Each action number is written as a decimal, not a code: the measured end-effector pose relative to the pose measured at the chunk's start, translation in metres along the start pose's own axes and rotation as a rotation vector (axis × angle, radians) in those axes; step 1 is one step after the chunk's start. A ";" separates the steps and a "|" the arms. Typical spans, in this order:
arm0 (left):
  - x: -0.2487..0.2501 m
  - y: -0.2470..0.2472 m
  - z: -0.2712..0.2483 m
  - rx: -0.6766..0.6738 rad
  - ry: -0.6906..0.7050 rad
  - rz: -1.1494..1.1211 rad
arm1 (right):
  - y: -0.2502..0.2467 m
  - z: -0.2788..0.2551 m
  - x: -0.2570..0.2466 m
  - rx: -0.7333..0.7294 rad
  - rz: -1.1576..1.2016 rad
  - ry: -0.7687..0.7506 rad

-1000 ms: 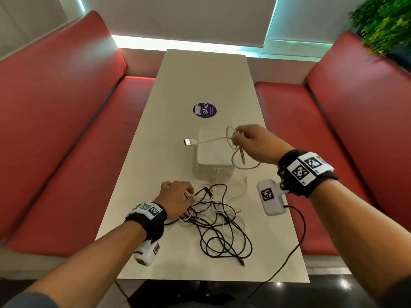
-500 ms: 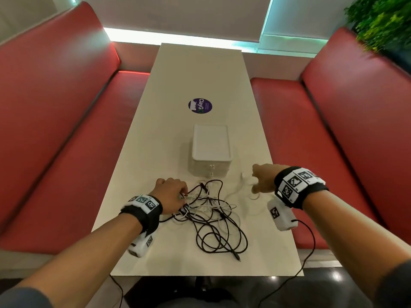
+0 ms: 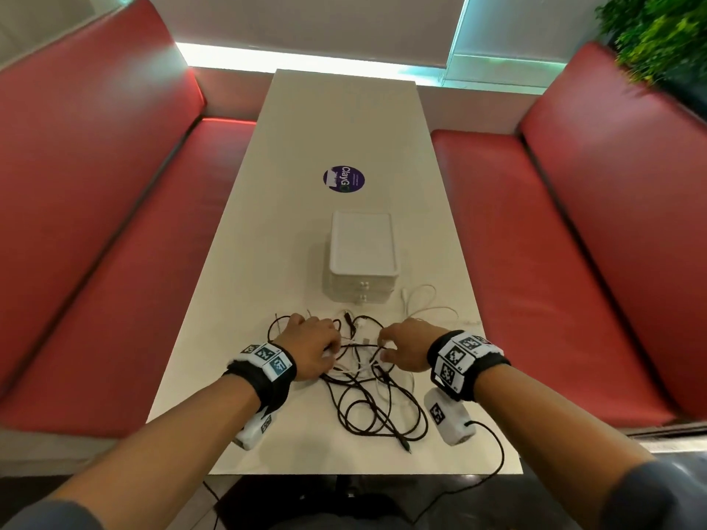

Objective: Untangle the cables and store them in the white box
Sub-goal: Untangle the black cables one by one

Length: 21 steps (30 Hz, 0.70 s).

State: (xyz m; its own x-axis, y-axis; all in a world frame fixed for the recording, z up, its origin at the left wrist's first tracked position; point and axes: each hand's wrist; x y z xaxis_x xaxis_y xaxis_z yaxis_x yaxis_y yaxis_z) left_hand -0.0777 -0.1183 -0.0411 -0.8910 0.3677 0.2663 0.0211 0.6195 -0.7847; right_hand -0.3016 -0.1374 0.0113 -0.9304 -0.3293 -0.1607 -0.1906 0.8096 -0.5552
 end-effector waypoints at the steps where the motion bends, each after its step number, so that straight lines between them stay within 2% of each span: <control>1: 0.000 0.000 0.000 0.016 -0.018 -0.007 | 0.002 0.001 0.001 -0.008 -0.022 0.028; 8: 0.001 -0.003 0.002 0.049 -0.028 -0.195 | 0.005 0.004 0.015 0.074 -0.101 0.123; 13: -0.003 -0.012 -0.002 0.152 -0.060 -0.275 | 0.002 0.004 0.022 0.240 -0.105 0.132; 18: -0.003 -0.020 0.000 0.244 -0.079 -0.374 | -0.001 -0.001 0.021 0.355 0.103 0.012; 21: -0.002 -0.021 0.006 0.400 -0.111 -0.367 | -0.001 -0.009 0.018 0.463 0.153 -0.118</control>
State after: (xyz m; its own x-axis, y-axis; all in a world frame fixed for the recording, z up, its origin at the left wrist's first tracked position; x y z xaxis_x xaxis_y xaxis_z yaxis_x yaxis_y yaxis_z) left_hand -0.0789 -0.1362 -0.0283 -0.8504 0.0888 0.5186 -0.4543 0.3734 -0.8088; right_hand -0.3207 -0.1401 0.0162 -0.8902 -0.2981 -0.3446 0.1287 0.5609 -0.8178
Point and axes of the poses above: each hand's wrist, its own z-axis towards the middle knuckle, its own y-axis out of the palm, x = y × z, and after that the axes turned 15 degrees about -x, right-handed
